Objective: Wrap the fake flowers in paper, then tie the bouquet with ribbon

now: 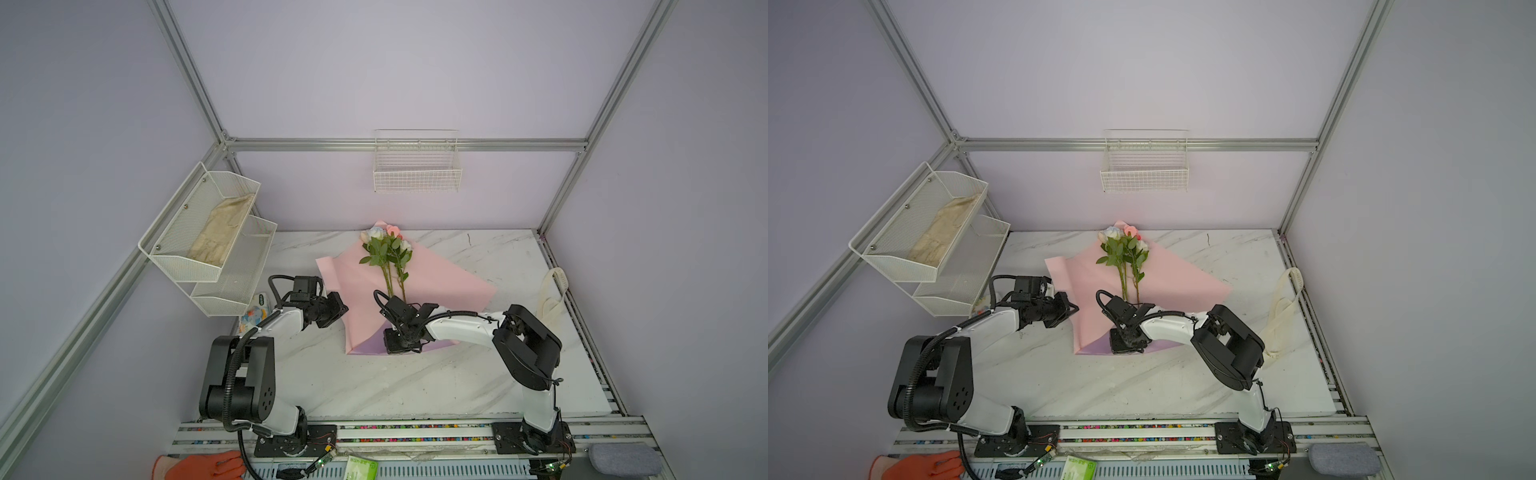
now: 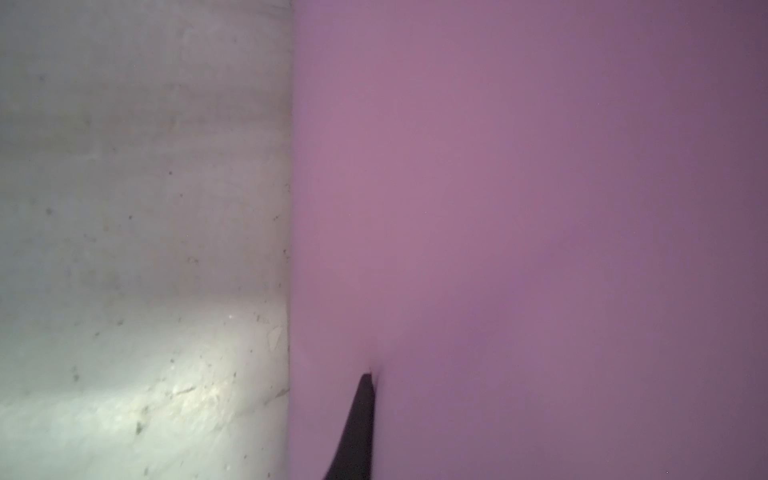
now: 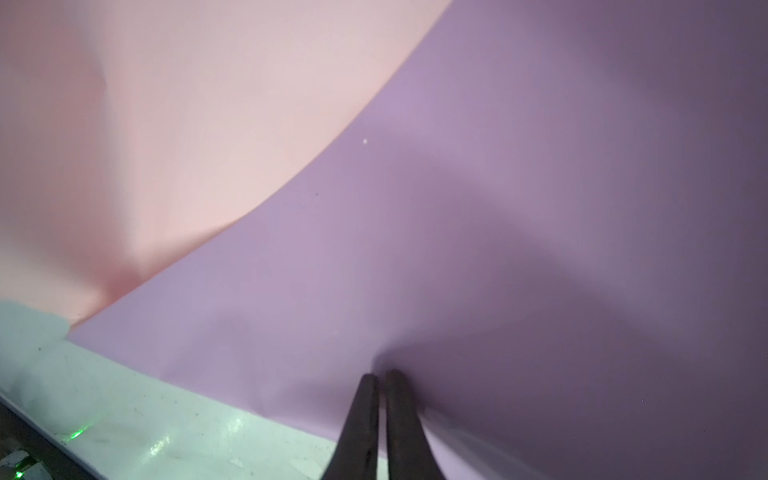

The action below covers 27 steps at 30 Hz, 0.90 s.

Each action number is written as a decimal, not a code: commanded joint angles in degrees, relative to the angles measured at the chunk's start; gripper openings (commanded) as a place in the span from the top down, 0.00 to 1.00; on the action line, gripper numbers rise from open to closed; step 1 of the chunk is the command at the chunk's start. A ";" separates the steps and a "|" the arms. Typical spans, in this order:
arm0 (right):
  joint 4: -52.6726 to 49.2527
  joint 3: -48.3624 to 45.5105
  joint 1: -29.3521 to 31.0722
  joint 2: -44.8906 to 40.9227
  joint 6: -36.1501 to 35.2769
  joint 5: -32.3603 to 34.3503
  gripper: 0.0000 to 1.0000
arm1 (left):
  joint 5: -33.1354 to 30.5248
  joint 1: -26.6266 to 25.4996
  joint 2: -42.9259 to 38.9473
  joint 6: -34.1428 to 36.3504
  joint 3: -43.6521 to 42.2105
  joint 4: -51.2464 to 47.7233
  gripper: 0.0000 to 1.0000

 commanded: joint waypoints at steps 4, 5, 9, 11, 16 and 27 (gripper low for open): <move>-0.21 -2.56 -0.34 3.35 -0.27 -0.72 0.89 | 1.98 -3.12 -5.32 2.71 10.00 -2.82 1.00; -0.03 -2.83 -0.33 3.31 -0.24 -0.74 0.89 | 2.35 -3.47 -5.49 2.54 10.58 -2.82 1.00; 0.48 -3.54 -0.37 3.23 -0.06 -1.00 0.89 | 3.33 -5.17 -5.06 1.57 13.29 -2.49 1.00; 1.25 -4.12 -0.44 3.15 -0.22 -1.42 0.89 | 4.22 -5.91 -4.27 0.67 14.74 -2.16 1.00; 4.50 -6.86 -0.44 2.05 0.29 -3.44 0.89 | 6.58 -9.29 1.53 -0.20 18.85 0.09 1.00; 18.09 -13.75 -2.31 -4.44 3.25 -9.50 0.86 | 7.95 -18.11 14.27 5.14 30.29 -4.47 1.00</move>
